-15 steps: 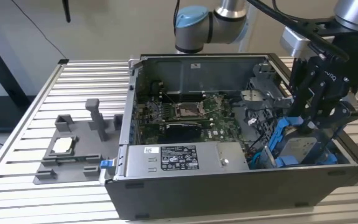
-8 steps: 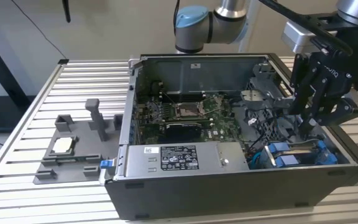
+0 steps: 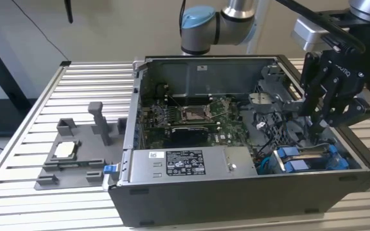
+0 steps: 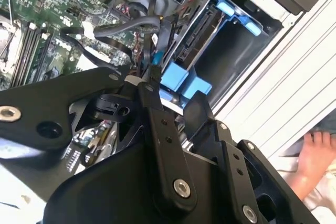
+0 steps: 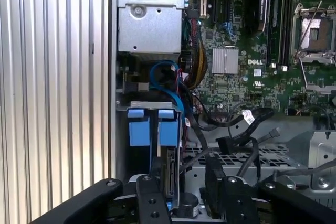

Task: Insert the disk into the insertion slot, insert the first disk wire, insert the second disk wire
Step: 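Insert the disk into the insertion slot, then insert the first disk wire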

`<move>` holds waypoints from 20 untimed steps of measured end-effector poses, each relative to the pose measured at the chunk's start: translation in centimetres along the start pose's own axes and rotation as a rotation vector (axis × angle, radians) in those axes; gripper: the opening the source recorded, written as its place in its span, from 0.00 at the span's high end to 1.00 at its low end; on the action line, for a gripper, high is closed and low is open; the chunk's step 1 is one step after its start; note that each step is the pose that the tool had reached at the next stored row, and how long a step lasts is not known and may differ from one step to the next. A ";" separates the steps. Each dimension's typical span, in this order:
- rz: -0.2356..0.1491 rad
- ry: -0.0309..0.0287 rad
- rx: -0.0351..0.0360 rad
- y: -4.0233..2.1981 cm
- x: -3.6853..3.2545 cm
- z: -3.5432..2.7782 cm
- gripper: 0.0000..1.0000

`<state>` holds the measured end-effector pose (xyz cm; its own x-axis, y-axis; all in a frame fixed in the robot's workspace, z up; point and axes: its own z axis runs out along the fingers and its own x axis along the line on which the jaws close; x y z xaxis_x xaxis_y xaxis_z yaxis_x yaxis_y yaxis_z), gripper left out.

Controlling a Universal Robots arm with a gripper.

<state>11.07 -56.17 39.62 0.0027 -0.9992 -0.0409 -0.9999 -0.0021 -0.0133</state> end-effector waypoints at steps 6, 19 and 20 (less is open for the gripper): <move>-0.005 -0.0002 0.0554 0.04 -0.14 0.01 0.54; -0.064 -0.0038 0.1547 0.04 -1.98 0.81 0.54; -0.072 -0.0040 0.1577 0.04 -2.08 0.92 0.54</move>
<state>11.04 -54.05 38.78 0.0746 -0.9965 -0.0382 -0.9827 -0.0670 -0.1729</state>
